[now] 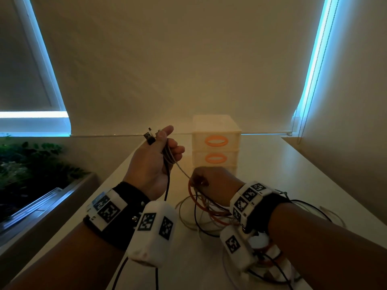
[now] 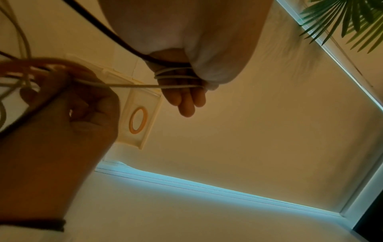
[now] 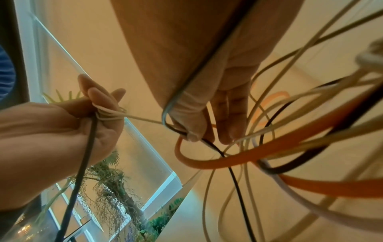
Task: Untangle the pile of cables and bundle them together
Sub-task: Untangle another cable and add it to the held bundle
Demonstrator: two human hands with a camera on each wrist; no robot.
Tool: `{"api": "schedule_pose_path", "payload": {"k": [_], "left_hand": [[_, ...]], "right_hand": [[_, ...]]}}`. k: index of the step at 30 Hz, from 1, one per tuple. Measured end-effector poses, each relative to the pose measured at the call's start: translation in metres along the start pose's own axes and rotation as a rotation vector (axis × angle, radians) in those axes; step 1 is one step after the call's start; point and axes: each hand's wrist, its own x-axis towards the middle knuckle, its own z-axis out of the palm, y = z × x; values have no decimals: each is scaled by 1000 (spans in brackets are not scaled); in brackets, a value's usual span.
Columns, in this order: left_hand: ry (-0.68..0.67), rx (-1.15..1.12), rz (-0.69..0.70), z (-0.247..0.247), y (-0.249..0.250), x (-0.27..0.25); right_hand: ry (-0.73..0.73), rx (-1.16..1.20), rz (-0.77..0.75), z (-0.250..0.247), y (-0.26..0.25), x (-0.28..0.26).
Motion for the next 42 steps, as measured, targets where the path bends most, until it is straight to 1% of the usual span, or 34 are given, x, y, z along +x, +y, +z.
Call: {"api": "schedule_pose_path", "payload": {"k": [4,6,8,10,13,14,17,18,20,21,23,24,25,27,29,30,32,34,35,36,37,39,41,42], "left_hand": [[70,-17,-3,-14,4,6],[96,-28,-1,-21,5,9],[111,-40,-1,-25,5,12],[120,-41,0,-27,4,13],[127,-45,17,-28,4,14],[131,-48,23,-28,4,14],[138,-48,30,-29,7,15],[137,-48,30,-29,8,15],[138,-46,31,-29,9,15],[140,-38,34,-29,9,14],[139,-14,36,-28,10,13],[137,-8,34,-27,10,13],[133,-7,29,-27,10,12],[128,-13,15,-25,7,11],[122,-19,9,-24,5,9],[118,-21,8,-23,4,9],[110,-25,6,-21,3,9],[106,-32,4,-19,3,9],[107,-35,3,-19,4,9],[108,-38,2,-20,4,10],[109,-38,3,-21,4,10],[111,-35,6,-23,4,11],[117,-29,7,-24,3,11],[124,-25,11,-24,3,11]], "right_hand": [[116,54,-33,-12,10,6],[113,122,-1,-19,13,9],[117,124,18,-27,12,12],[156,170,15,-31,9,13],[207,126,-12,-35,5,10],[214,149,-16,-37,2,10],[232,188,38,-39,-1,12],[234,232,52,-42,-3,12],[253,232,-17,-46,-6,9],[217,255,-34,-45,-6,9],[58,282,82,-38,-10,8],[41,208,86,-34,-8,6],[35,187,108,-33,-9,4],[46,392,195,-36,-9,4],[33,672,279,-41,-15,4],[22,770,312,-43,-17,4],[-60,939,315,-46,-20,1],[-151,1138,357,-48,-20,-3],[-168,1153,366,-48,-21,-4],[-150,1103,359,-48,-22,-3],[-87,1008,342,-47,-20,-1],[105,829,244,-47,-16,4],[267,775,172,-48,-14,9],[301,747,165,-49,-12,13]]}}
